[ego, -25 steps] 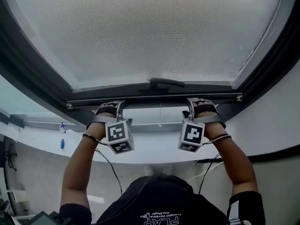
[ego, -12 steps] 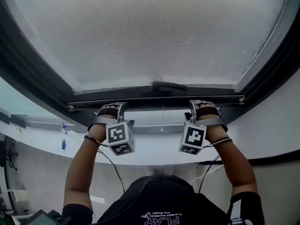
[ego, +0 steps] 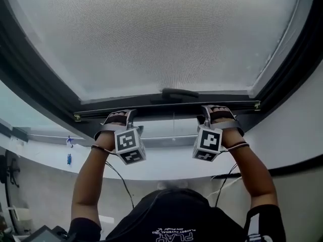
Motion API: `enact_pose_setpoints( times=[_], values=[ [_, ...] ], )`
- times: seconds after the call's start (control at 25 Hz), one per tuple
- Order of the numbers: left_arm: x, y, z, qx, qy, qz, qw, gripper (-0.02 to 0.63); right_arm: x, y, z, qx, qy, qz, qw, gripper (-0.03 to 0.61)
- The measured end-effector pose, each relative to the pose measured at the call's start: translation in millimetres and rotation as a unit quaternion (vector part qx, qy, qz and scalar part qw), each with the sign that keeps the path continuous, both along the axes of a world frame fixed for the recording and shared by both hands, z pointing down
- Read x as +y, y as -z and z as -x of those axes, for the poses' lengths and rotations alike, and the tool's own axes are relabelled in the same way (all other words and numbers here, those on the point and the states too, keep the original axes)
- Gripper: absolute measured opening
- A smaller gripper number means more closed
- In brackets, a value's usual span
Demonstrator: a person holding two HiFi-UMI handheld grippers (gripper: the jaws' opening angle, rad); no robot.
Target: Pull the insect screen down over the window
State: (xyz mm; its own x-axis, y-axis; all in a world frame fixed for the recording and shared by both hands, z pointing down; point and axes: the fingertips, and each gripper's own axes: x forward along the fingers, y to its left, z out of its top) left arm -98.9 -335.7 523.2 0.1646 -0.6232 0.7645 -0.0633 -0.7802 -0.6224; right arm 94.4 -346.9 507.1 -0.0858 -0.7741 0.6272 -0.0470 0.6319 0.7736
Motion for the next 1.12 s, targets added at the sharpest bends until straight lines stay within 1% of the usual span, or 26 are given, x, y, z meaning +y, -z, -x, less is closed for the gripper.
enact_pose_setpoints(
  times=[0.2,0.32,0.44,0.52,0.64,0.72,0.8,0.88,0.92,1.0,1.04,1.12],
  values=[
    [0.9,0.9,-0.2,0.001,0.002,-0.005,1.0,0.241,1.3,-1.0,-0.8,0.002,0.003,-0.001,1.0,0.146],
    [-2.3,0.2,-1.3,0.012,0.0,-0.019,0.9997,0.24,0.8,-1.2,-1.8,0.004,0.003,-0.002,1.0,0.146],
    [-2.3,0.0,-5.9,0.028,-0.007,-0.019,0.9994,0.241,1.8,-2.6,-3.7,0.013,0.005,-0.001,1.0,0.146],
    [0.5,7.8,-6.5,0.028,-0.01,-0.022,0.9993,0.241,4.8,-1.7,-3.3,0.019,0.004,0.0,1.0,0.146],
    [3.1,16.7,2.0,0.019,-0.011,-0.041,0.9989,0.241,8.3,8.8,-2.9,0.01,-0.006,-0.012,1.0,0.146],
    [2.9,22.7,5.1,0.034,-0.008,-0.057,0.9977,0.241,10.6,18.7,-5.0,0.003,-0.015,-0.026,1.0,0.146],
    [6.3,30.6,7.9,0.063,-0.004,-0.063,0.996,0.241,18.4,29.8,-1.0,-0.023,-0.025,-0.024,0.999,0.146],
    [17.0,39.7,5.3,0.121,-0.004,-0.047,0.9916,0.241,28.2,35.7,6.0,-0.067,-0.032,-0.017,0.997,0.146],
    [24.6,44.9,2.2,0.158,-0.004,-0.033,0.9869,0.241,33.2,38.8,9.9,-0.091,-0.036,-0.016,0.995,0.146],
    [38.9,55.4,-2.3,0.228,-0.004,-0.01,0.9736,0.24,43.3,48.3,19.7,-0.137,-0.047,-0.021,0.989,0.146],
    [44.3,59.5,-2.1,0.254,-0.002,-0.005,0.9673,0.24,47.9,53.1,25.8,-0.16,-0.052,-0.026,0.985,0.146],
    [52.2,63.1,1.9,0.285,0.003,-0.006,0.9585,0.23,57.7,61.0,40.7,-0.216,-0.056,-0.038,0.974,0.142]
  ],
)
